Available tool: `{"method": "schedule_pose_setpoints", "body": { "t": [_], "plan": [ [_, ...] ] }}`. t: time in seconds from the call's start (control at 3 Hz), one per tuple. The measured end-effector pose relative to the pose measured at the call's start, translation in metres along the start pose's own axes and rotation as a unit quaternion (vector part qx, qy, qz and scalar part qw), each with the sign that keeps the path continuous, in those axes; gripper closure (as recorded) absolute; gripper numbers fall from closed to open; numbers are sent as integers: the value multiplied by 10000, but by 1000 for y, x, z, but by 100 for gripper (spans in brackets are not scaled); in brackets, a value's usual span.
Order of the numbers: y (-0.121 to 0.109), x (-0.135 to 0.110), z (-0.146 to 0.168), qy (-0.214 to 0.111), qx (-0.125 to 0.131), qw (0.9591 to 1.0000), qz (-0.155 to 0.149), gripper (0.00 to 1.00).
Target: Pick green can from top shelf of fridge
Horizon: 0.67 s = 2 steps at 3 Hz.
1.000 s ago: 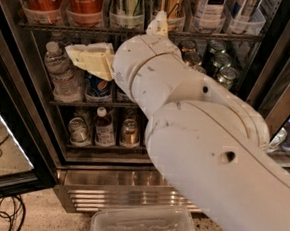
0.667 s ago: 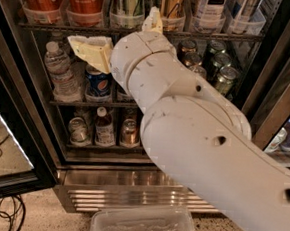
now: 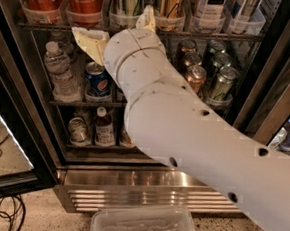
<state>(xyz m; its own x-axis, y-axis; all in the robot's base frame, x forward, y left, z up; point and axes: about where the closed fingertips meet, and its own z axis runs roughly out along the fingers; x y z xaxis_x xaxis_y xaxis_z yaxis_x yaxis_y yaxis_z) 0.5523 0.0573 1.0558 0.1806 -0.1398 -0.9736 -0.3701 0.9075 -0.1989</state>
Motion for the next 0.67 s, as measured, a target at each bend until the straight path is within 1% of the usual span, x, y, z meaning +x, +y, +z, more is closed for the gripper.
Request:
{"method": "schedule_pose_setpoints", "body": {
  "t": [0.33,0.67],
  "plan": [
    [-2,-1,4,-57,11,10000,-59,13],
    [-10,2,13,-83,106,9999,-71,13]
  ]
}}
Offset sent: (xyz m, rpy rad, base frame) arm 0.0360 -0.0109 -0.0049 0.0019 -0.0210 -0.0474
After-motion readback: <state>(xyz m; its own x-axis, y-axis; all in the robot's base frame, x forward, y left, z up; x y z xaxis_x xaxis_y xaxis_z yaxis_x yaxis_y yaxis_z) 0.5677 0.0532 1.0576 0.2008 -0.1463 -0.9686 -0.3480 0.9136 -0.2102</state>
